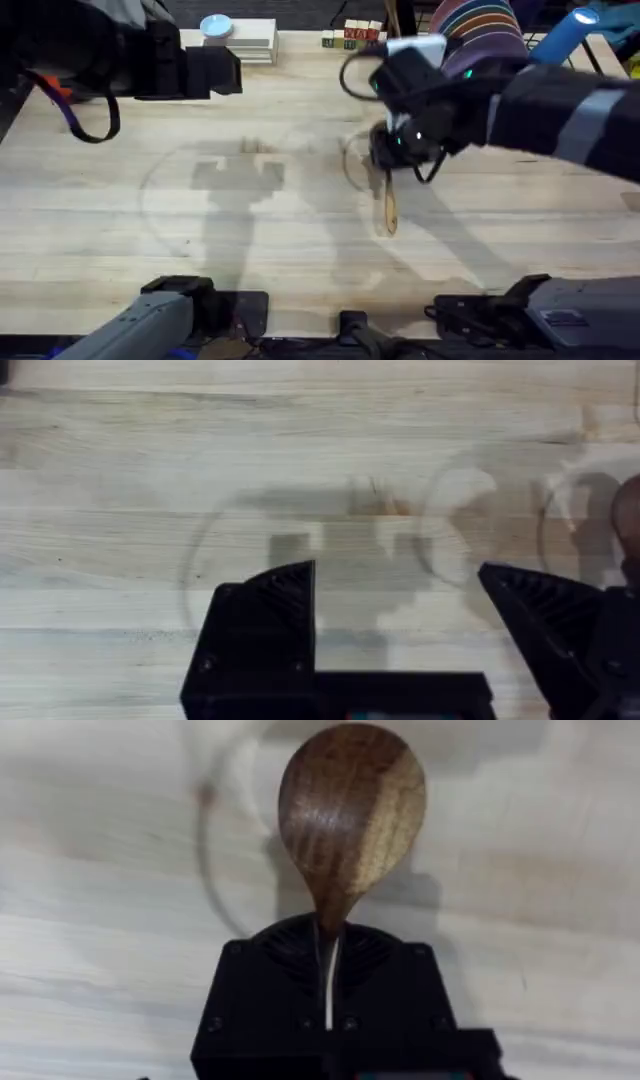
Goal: Pick up the spoon on the table one by one and put them onto the rack
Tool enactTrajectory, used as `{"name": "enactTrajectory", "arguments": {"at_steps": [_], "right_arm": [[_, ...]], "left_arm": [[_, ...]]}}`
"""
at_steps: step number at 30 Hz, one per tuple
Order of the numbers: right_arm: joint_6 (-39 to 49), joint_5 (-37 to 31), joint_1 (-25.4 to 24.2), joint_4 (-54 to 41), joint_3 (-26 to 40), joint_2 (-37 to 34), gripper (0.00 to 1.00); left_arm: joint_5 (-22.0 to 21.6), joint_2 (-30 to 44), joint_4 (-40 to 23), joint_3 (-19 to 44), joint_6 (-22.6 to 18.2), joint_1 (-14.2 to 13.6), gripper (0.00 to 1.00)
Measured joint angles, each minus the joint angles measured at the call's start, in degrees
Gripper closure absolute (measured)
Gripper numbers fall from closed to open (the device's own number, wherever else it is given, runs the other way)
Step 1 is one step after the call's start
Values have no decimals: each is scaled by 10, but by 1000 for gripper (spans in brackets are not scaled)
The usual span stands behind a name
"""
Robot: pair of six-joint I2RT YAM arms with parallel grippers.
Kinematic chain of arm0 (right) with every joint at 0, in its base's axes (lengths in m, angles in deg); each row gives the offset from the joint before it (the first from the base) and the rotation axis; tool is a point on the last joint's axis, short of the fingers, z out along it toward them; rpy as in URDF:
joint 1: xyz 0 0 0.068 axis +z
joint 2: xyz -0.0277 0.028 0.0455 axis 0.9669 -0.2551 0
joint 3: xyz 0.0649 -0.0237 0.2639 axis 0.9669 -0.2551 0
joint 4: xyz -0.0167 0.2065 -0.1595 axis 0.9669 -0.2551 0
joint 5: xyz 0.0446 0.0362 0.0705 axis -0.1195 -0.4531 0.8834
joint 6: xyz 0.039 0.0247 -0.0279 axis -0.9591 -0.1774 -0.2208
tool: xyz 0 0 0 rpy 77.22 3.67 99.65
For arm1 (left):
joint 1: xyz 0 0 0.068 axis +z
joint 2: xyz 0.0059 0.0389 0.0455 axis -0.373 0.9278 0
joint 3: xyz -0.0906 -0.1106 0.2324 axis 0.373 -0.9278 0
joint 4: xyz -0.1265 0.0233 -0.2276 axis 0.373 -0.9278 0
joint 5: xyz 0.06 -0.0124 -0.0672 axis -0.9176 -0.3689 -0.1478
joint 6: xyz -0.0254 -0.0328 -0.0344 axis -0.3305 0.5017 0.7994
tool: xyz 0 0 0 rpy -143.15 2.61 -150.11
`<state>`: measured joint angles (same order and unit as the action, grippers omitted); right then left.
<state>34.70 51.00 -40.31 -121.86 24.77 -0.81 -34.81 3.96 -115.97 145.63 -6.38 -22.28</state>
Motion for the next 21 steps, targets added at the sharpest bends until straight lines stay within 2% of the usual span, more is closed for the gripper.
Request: {"name": "enactTrajectory", "arguments": {"at_steps": [12,13,15,21], "right_arm": [[52,0,0,3,146,30,969],[66,-8,0,10,175,34,969],[73,-24,0,21,189,35,969],[106,-96,0,76,204,47,969]], "left_arm": [[0,0,0,0,0,0,7],[0,0,0,0,0,0,7],[0,0,0,0,0,0,7],[0,0,0,0,0,0,7]]}}
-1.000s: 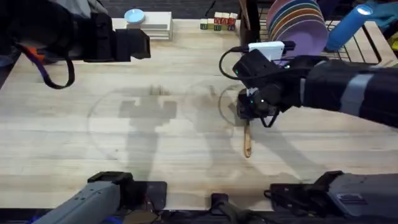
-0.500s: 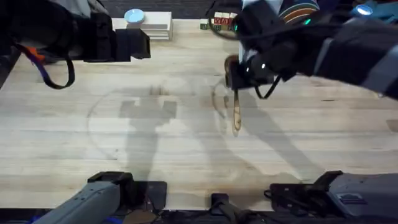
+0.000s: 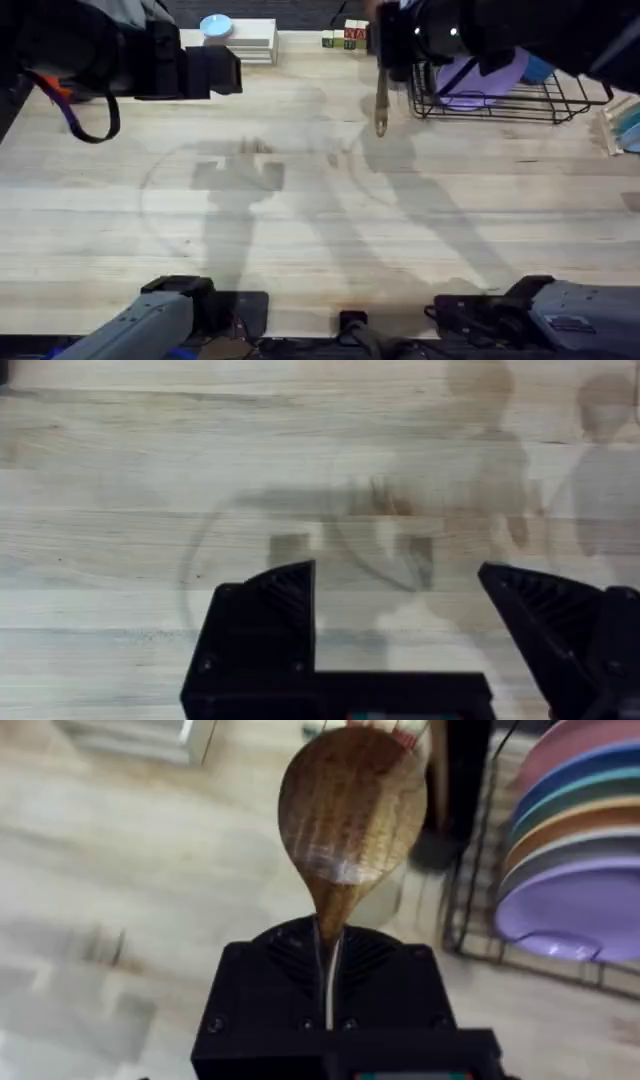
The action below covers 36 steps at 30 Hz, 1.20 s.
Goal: Pick up the spoon on the table one by one and put them onto the rack
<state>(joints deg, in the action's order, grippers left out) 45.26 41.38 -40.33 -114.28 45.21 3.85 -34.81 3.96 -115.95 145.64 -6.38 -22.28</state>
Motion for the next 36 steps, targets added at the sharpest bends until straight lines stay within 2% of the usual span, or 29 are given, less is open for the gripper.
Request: {"name": "enactTrajectory", "arguments": {"at_steps": [6,14,19,24,29,36], "right_arm": [[25,-26,-18,51,0,20,969],[31,-34,-95,103,0,36,969],[32,-39,-139,185,0,36,969],[32,-41,-157,272,0,34,968],[46,-41,-172,352,3,13,967],[94,-41,-178,443,4,-59,967]], "left_arm": [[0,0,0,0,0,0,7],[0,0,0,0,0,0,7],[0,0,0,0,0,0,7],[0,0,0,0,0,0,8],[0,0,0,0,0,0,8],[0,0,0,0,0,0,7]]}}
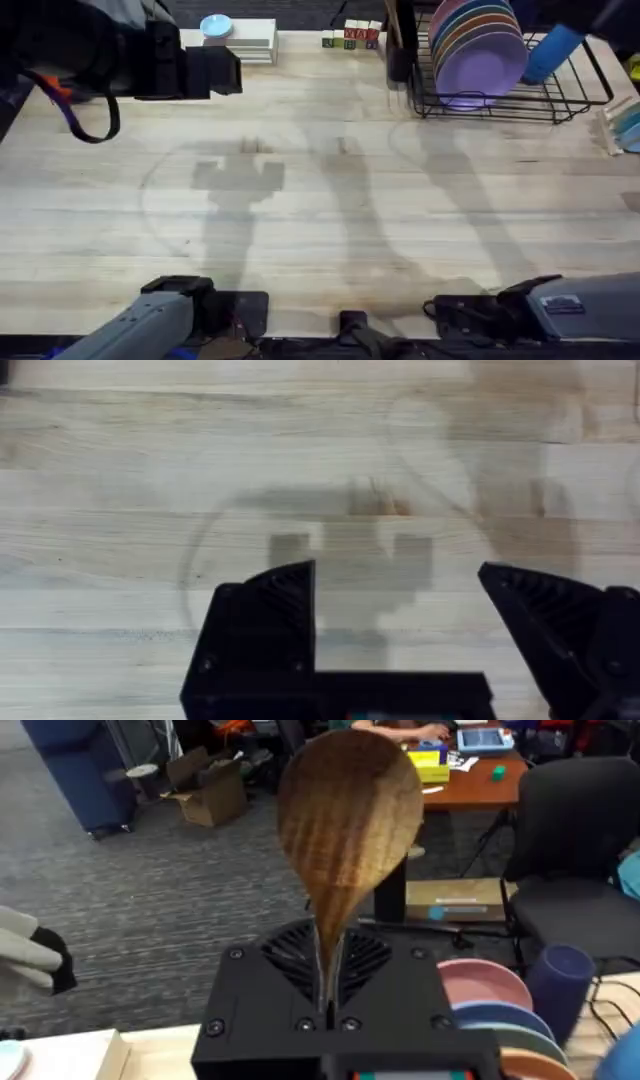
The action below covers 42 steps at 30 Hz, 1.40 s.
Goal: Pick up the spoon on the table one by one and put them onto the rack
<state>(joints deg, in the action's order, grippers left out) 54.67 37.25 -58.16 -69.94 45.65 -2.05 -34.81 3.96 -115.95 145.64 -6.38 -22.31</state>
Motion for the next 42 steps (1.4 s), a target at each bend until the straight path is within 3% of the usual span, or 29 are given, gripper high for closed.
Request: {"name": "enactTrajectory", "arguments": {"at_steps": [6,7,11,26,42], "right_arm": [[33,0,0,110,0,-60,967],[79,0,-2,198,0,-116,967],[95,0,-5,236,0,-155,968],[81,13,-44,259,0,-215,969],[59,20,-49,249,0,-240,969]], "left_arm": [[0,0,0,0,0,0,7],[0,0,1,0,0,0,8],[0,0,1,0,0,0,7],[0,0,2,0,0,0,7],[0,0,2,0,0,0,8]]}}
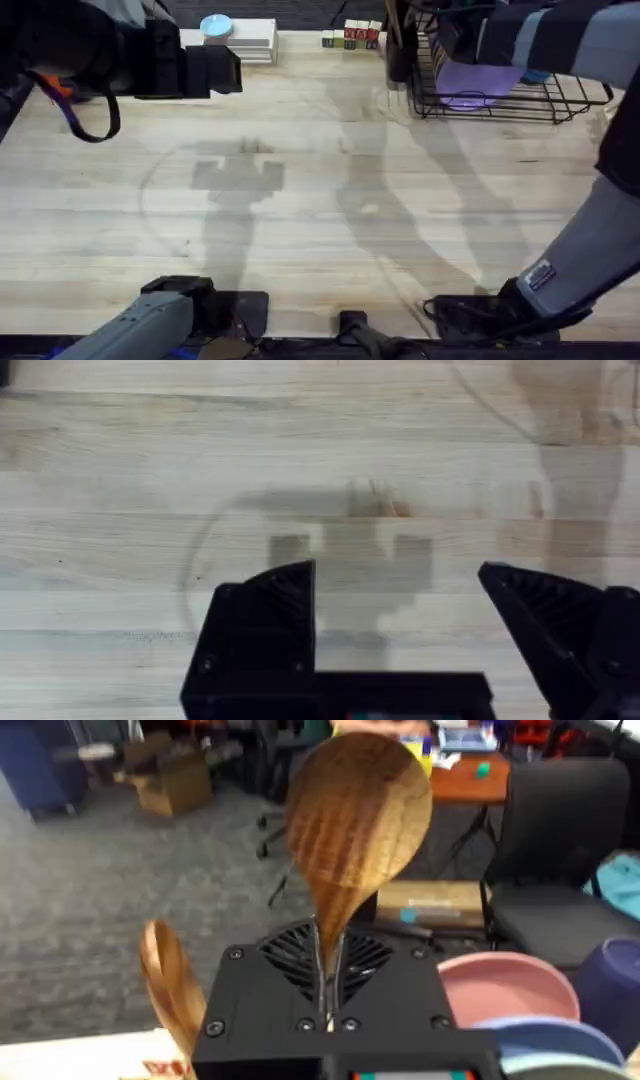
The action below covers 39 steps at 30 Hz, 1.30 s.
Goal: Pick up the spoon on the table one by one and put them onto the rack
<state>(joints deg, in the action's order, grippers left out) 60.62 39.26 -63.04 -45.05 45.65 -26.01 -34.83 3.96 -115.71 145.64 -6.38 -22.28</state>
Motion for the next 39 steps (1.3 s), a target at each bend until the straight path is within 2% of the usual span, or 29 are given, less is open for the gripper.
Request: {"name": "enactTrajectory", "arguments": {"at_steps": [12,24,34,39], "right_arm": [[-6,28,0,-68,0,-13,969],[6,40,0,-105,0,-13,969],[14,56,3,-140,3,-13,968],[19,58,3,-141,3,-13,748]], "left_arm": [[0,1,2,0,0,0,7],[0,65,-3,0,0,0,7],[1,68,-3,0,2,0,7],[1,68,-3,0,2,0,7]]}}
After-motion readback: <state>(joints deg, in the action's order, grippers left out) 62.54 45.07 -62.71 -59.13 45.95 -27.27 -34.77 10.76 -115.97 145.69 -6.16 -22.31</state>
